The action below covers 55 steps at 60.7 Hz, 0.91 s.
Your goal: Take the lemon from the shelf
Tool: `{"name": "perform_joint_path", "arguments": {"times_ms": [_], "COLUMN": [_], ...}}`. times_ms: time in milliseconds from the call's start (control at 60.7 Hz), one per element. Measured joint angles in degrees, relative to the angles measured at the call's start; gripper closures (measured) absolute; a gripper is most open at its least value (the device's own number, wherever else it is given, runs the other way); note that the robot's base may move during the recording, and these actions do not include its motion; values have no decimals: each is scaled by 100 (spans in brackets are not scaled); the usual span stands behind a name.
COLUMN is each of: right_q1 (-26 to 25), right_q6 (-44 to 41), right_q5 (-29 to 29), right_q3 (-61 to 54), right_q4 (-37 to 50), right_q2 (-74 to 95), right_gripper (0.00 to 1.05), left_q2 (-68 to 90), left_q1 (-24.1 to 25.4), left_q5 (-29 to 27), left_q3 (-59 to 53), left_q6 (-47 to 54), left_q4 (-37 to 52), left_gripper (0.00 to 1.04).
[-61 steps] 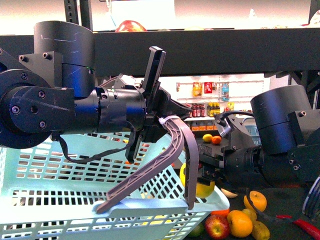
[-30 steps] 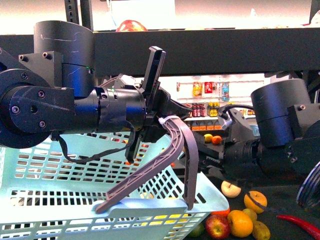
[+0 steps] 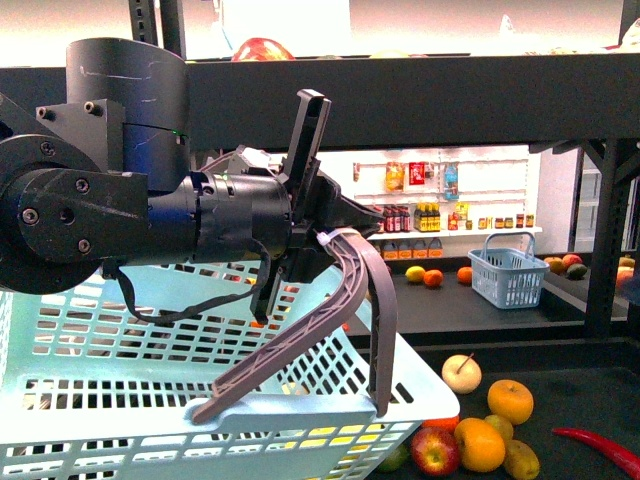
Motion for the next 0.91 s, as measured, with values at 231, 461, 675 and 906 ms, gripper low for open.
{"name": "perform_joint_path", "arguments": {"times_ms": [231,461,675,906], "right_q1": [-116,-114,-114,-114], "right_q6": [125,107,109,103], "right_q5": [614,693,710,697], "right_q3": [-1172,-2507,-3193,-3383], "right_q4": [-1613,-616,-529,-457], "right_q2": [-2920,-5047,-5298,-5504], "right_gripper": [7,43,76,102], "left_q2": [0,4,20,20], "left_q1": [0,-2,-7,-7], "left_q5": [0,-2,-20,-9], "left_q3": [0,0,0,0], "left_q6": [2,2,-17,-7], "left_q4": [0,0,0,0], "left_gripper": [99,99,99,99]}}
